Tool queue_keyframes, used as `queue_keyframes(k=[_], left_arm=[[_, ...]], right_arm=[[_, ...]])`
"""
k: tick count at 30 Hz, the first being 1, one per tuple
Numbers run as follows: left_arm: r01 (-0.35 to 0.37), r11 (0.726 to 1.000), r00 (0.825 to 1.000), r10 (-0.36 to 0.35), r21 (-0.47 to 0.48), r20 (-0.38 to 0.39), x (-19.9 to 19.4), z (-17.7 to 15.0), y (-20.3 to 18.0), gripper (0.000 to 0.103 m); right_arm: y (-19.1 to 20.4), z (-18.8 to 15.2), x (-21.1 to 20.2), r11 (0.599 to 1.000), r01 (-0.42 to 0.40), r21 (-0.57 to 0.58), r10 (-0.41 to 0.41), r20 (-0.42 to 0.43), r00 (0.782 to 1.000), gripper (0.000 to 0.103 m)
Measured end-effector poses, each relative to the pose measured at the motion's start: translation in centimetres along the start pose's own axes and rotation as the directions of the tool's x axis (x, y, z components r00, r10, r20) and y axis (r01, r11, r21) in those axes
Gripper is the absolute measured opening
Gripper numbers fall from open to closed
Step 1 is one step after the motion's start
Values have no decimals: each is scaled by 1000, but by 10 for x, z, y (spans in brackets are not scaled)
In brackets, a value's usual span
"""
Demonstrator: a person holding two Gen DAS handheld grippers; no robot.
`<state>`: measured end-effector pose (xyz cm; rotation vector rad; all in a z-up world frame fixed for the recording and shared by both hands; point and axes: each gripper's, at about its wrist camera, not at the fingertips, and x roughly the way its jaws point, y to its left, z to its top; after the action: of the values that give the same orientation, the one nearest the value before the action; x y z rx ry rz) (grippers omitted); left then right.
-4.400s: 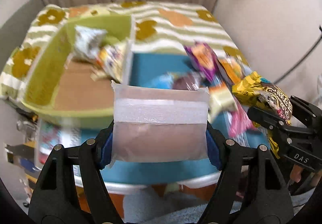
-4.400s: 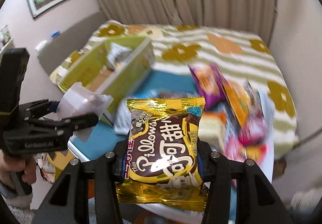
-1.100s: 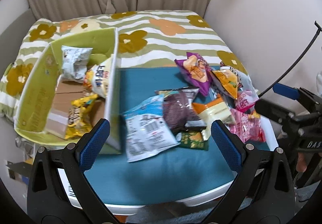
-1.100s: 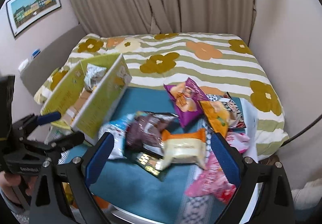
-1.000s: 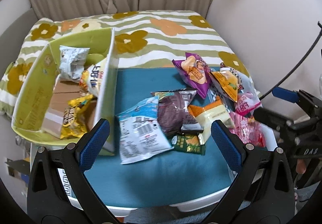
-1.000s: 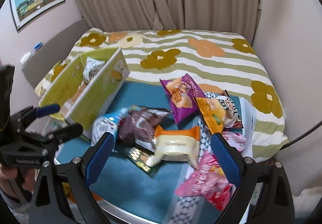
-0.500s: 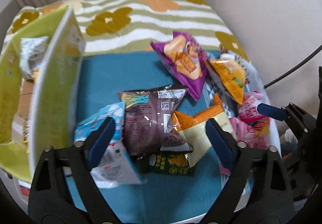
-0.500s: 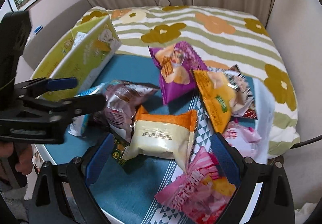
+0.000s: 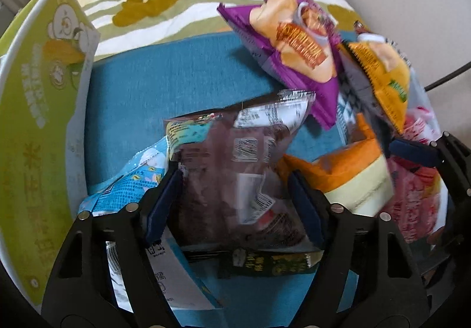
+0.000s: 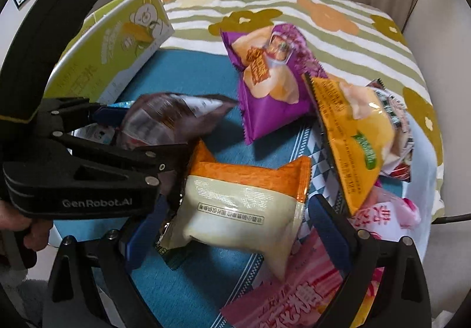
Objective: Organize snacks
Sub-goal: 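Grasp the brown bag with the left tool while the right grasps the orange-white pastry bag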
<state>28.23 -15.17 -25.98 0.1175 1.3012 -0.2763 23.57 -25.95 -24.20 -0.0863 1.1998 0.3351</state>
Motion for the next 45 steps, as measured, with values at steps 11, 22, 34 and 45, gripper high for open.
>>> queue_keyframes(k=[11, 22, 34, 45], left_arm=[[54, 999, 999, -54, -3, -7, 5, 1, 10, 58], [65, 998, 998, -64, -17, 11, -9, -7, 10, 57], [96, 995, 990, -94, -19, 104, -54, -10, 4, 56], [103, 995, 967, -96, -15, 237, -119, -24, -6, 56]], right_arm=[[-3, 6, 27, 1000, 2, 12, -2, -44, 999, 96], [0, 6, 29, 1000, 15, -1, -15, -34, 999, 84], [-1, 0, -14, 999, 20, 39, -22, 64, 998, 76], [2, -1, -79, 998, 54, 42, -60, 174, 983, 76]])
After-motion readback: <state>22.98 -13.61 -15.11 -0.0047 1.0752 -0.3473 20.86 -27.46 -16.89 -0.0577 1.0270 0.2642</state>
